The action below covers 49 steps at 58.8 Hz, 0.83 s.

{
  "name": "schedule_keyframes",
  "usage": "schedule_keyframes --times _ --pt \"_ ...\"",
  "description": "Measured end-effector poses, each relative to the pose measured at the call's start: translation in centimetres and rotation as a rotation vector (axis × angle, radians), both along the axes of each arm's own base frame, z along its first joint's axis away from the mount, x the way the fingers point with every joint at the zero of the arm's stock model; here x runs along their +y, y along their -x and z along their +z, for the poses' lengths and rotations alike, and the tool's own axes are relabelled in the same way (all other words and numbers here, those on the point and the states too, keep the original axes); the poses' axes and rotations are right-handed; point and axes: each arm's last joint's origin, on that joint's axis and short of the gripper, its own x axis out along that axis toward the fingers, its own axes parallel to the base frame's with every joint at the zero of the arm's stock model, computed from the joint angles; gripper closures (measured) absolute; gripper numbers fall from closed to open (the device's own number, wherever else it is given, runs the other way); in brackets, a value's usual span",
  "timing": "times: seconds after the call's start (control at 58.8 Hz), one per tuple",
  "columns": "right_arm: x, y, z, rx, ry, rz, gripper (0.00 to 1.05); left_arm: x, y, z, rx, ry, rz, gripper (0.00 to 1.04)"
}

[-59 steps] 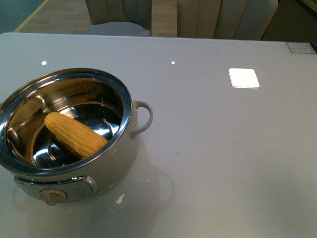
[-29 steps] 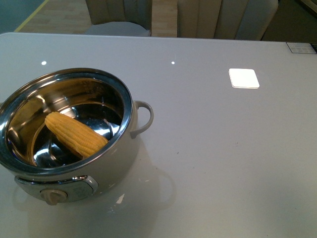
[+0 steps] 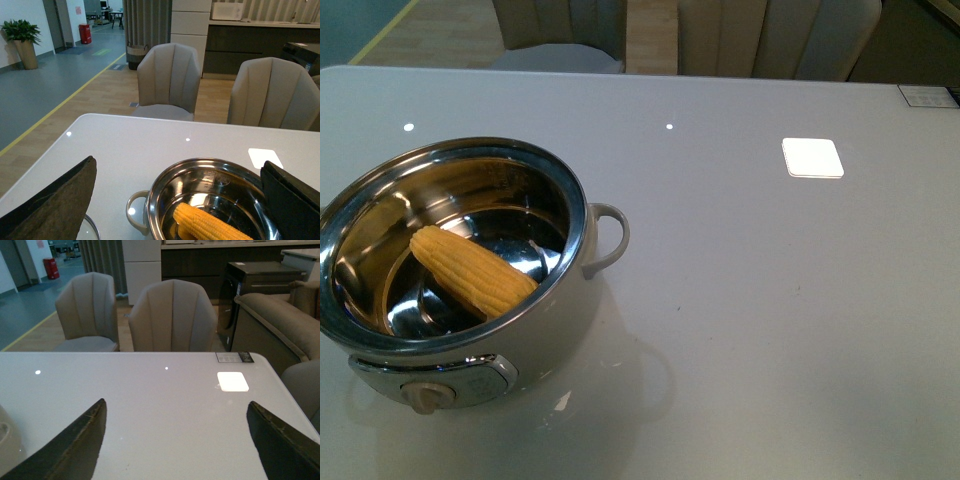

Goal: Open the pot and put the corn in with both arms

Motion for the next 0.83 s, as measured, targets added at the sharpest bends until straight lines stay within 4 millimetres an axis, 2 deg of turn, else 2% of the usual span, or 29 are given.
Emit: schedule_keyframes --times 0.068,0.833 --pt "0.0 0.0 0.0 0.0 0.0 0.0 0.07 0.0 0.0 0.0 0.0 0.0 0.0 0.07" --pt "0.0 0.0 0.0 0.0 0.0 0.0 0.09 0.0 0.0 0.0 0.0 0.0 0.0 0.07"
